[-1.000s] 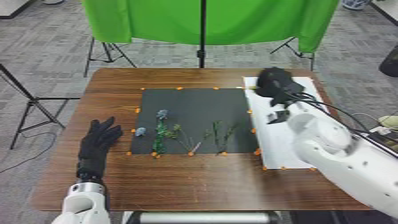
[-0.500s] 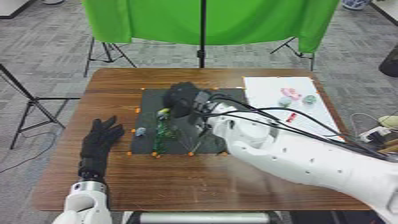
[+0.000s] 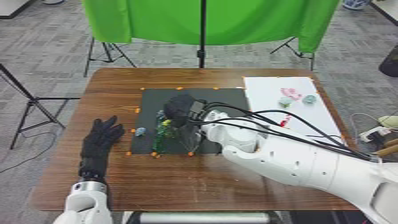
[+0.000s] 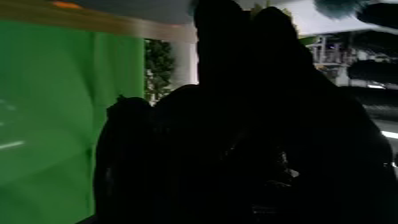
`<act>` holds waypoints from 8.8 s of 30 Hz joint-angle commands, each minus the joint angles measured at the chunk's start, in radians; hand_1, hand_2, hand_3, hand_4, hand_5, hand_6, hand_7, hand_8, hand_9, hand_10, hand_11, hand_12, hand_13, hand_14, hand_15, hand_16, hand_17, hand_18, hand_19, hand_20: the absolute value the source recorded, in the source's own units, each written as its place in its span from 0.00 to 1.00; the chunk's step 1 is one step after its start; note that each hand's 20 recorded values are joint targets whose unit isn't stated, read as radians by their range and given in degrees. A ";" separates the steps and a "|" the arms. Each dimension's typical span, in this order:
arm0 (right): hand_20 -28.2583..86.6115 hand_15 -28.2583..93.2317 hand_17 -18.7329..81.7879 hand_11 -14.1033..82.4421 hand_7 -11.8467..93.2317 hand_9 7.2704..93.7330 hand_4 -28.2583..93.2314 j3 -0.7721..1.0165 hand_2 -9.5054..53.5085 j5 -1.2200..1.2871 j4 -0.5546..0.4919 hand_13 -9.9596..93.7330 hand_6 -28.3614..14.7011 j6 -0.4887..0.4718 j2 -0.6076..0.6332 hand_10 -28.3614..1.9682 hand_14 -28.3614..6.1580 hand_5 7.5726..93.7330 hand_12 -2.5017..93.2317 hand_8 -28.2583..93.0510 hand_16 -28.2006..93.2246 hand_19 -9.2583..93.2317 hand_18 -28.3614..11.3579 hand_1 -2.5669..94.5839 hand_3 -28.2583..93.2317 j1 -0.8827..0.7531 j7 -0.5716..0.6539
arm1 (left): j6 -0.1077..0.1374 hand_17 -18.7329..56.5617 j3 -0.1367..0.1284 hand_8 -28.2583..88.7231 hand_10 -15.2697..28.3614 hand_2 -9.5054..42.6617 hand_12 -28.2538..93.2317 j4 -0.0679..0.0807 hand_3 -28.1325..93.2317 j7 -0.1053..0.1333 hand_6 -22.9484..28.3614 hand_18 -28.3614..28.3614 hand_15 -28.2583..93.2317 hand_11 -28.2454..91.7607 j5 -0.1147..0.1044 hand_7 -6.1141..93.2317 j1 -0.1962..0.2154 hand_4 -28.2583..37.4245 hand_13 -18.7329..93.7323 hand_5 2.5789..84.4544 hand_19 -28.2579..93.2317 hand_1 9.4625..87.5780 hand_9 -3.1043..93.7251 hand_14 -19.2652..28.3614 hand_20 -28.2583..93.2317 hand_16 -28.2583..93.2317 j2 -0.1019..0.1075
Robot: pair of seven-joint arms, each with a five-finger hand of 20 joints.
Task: Arrange flowers
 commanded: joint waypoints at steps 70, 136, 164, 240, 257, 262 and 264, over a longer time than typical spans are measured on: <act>0.73 0.72 0.86 0.23 0.31 0.96 0.12 0.550 0.00 0.015 -0.049 0.97 0.64 0.074 0.351 0.63 0.76 0.82 0.44 0.32 0.52 1.00 0.48 0.72 0.62 -0.362 0.389 | -0.008 0.31 0.000 0.19 0.67 0.38 0.33 -0.001 0.71 -0.019 0.54 0.70 0.42 0.38 0.007 0.17 0.044 0.00 0.46 0.50 0.28 0.15 0.49 0.78 0.38 0.23 -0.017; 0.68 0.73 0.69 0.19 0.16 0.37 0.11 0.682 0.00 0.162 -0.041 0.78 0.55 -0.410 0.359 0.21 0.49 0.36 0.26 0.20 0.50 0.99 0.26 0.36 0.75 -0.242 0.504 | -0.017 0.31 0.004 0.19 0.67 0.38 0.33 0.000 0.72 -0.035 0.54 0.70 0.42 0.38 0.014 0.17 0.040 0.00 0.46 0.50 0.28 0.15 0.49 0.78 0.38 0.23 -0.016; 0.66 0.72 0.84 0.24 0.31 0.92 0.10 0.679 0.00 0.040 0.077 0.95 0.61 -0.010 0.358 0.59 0.74 0.75 0.43 0.31 0.50 1.00 0.46 0.69 0.66 -0.428 0.526 | -0.025 0.31 -0.001 0.19 0.67 0.37 0.33 -0.004 0.73 -0.049 0.54 0.70 0.42 0.38 0.019 0.17 0.040 0.00 0.46 0.50 0.28 0.15 0.49 0.78 0.38 0.22 -0.018; 0.64 0.71 0.73 0.17 0.16 0.32 0.10 0.484 0.00 0.104 0.240 0.84 0.61 -0.438 0.210 0.21 0.59 0.32 0.19 0.19 0.47 0.98 0.34 0.39 0.75 -0.098 0.472 | -0.057 0.28 -0.010 0.19 0.67 0.34 0.33 -0.006 0.74 -0.090 0.54 0.72 0.42 0.38 0.032 0.17 0.039 0.00 0.45 0.49 0.30 0.16 0.48 0.78 0.39 0.23 -0.023; 0.75 0.74 0.84 0.32 0.33 0.93 0.09 0.428 0.00 0.034 0.251 0.96 0.69 -0.178 0.266 0.60 0.76 0.79 0.34 0.28 0.49 1.00 0.41 0.63 0.65 -0.224 0.380 | -0.063 0.28 -0.017 0.19 0.67 0.35 0.33 -0.012 0.74 -0.099 0.54 0.72 0.42 0.38 0.035 0.17 0.047 0.00 0.44 0.49 0.30 0.16 0.48 0.78 0.38 0.23 -0.020; 0.76 0.74 0.84 0.32 0.34 0.96 0.08 0.458 0.00 0.026 0.132 0.97 0.69 -0.086 0.326 0.63 0.77 0.83 0.36 0.30 0.49 1.00 0.41 0.64 0.67 -0.238 0.373 | -0.069 0.28 -0.016 0.19 0.67 0.35 0.33 -0.009 0.74 -0.098 0.54 0.72 0.42 0.38 0.037 0.17 0.042 0.00 0.45 0.49 0.30 0.16 0.48 0.78 0.38 0.23 -0.019; 0.76 0.74 0.85 0.32 0.35 0.96 0.08 0.514 0.00 0.050 0.040 0.97 0.69 -0.060 0.358 0.63 0.77 0.83 0.37 0.30 0.49 1.00 0.41 0.64 0.67 -0.275 0.376 | -0.067 0.28 -0.016 0.19 0.67 0.35 0.33 -0.009 0.74 -0.099 0.54 0.73 0.42 0.38 0.035 0.17 0.043 0.00 0.44 0.49 0.30 0.16 0.48 0.78 0.38 0.23 -0.018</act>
